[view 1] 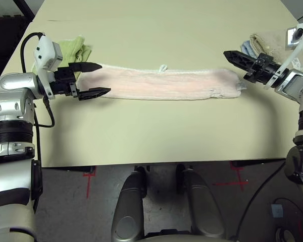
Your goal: Fold the towel and set it aside.
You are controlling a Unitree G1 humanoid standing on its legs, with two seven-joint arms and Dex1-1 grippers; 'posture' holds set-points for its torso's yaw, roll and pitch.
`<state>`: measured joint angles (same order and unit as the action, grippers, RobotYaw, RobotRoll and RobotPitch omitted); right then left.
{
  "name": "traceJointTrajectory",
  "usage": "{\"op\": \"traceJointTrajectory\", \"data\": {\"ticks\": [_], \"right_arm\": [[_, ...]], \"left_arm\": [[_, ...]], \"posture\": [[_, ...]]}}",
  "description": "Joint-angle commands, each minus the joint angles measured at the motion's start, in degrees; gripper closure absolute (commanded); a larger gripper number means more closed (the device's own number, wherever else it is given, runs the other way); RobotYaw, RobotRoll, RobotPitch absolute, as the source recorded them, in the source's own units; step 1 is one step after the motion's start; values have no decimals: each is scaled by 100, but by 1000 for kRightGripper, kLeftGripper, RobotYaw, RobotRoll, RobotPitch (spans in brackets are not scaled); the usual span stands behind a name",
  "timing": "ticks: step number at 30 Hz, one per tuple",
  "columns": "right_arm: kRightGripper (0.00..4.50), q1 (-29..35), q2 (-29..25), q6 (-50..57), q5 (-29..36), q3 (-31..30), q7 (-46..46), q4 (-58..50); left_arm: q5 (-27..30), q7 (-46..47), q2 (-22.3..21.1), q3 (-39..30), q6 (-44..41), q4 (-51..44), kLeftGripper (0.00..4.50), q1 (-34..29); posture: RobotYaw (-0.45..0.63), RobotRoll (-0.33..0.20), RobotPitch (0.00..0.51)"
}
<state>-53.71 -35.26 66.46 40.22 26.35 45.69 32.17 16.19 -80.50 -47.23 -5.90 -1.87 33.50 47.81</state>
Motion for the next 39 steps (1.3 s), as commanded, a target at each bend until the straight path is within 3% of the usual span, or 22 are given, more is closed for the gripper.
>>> {"op": "traceJointTrajectory", "data": {"ticks": [1,5,10,19,26,35,39], "right_arm": [[41,261,-353,1060,478,494,-155,-106],[41,834,-549,1617,671,628,-158,-236],[41,1114,-626,1975,763,794,-225,-160],[41,1093,-550,1768,667,925,-525,94],[41,1287,-639,2192,738,852,-516,-83],[41,1611,-626,2604,912,1298,-757,-440],[41,1514,-298,2558,847,1495,-1037,-566]], "left_arm": [[103,45,-9,-40,-173,-282,0,-251],[140,58,7,-19,-282,-460,0,-388],[131,76,13,2,-374,-527,0,-404],[121,86,-2,10,-466,-533,0,-381],[164,126,-7,-29,-559,-682,0,-474],[291,194,3,-53,-796,-1024,0,-648],[289,204,4,-42,-765,-965,0,-619]], "posture": [[-49,0,281],[-53,0,282],[-56,0,285],[-58,0,295],[-57,0,310],[-65,0,333],[-67,0,331]]}}
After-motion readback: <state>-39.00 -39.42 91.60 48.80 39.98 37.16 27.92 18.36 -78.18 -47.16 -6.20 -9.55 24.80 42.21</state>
